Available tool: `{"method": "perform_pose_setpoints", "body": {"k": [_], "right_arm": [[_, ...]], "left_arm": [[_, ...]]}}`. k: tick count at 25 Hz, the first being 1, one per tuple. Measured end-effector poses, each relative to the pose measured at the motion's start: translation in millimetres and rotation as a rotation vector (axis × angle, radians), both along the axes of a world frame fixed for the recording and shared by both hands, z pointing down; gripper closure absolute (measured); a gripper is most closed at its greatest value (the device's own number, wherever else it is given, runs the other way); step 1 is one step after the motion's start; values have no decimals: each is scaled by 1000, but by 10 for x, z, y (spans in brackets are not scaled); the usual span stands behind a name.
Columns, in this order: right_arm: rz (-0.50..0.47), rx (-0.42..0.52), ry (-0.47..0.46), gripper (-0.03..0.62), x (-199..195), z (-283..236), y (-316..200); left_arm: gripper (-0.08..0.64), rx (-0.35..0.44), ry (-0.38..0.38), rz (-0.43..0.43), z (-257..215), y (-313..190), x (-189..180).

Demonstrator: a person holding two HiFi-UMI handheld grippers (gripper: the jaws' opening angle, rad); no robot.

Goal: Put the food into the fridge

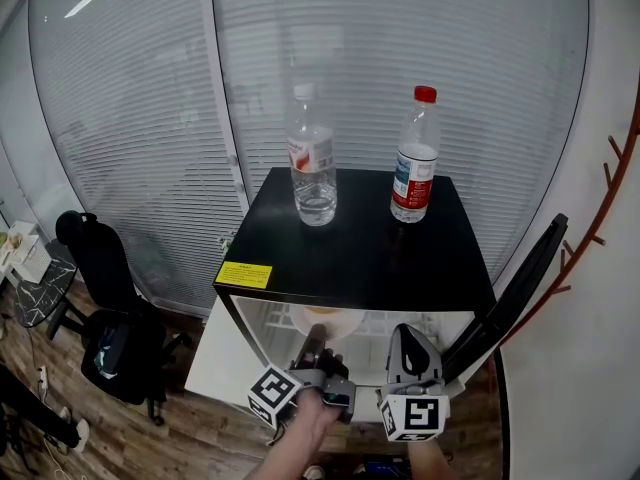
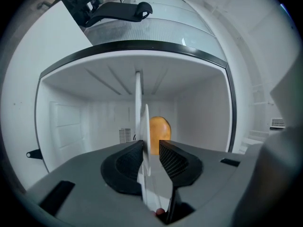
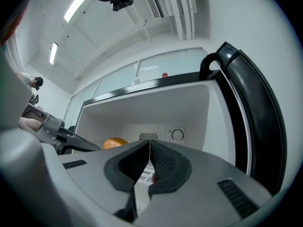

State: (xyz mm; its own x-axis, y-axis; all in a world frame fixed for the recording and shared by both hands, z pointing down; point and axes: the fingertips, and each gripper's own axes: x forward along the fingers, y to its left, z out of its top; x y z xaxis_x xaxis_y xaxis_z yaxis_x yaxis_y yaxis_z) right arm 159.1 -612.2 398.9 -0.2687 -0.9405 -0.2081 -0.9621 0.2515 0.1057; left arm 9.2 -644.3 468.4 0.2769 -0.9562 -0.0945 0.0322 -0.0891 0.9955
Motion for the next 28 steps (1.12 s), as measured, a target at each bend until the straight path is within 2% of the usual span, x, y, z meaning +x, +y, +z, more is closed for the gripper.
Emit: {"method": "perform_pose_setpoints", "body": {"k": [1,4,11,18,26,28], "right_arm": [[0,-1,-1,565,-3,1,4],[4,-8,-1,565,-7,9,22],[7,-10,6,565,-8,28,107],[16,-6,7,565,-7,19,220],[20,-13,11,565,-44,53,339],[21,-17,12,565,-58,53,369]], "left_arm": [[444,20,5,1,-35,2,1],[404,51,19,1,-98,6,-3],[367,43,25,5,-53,116,-19],[364,22,52,-6,56,338,-90],[367,63,82,-6,-39,519,-137],[412,75,84,-4,-77,555,-142]]}}
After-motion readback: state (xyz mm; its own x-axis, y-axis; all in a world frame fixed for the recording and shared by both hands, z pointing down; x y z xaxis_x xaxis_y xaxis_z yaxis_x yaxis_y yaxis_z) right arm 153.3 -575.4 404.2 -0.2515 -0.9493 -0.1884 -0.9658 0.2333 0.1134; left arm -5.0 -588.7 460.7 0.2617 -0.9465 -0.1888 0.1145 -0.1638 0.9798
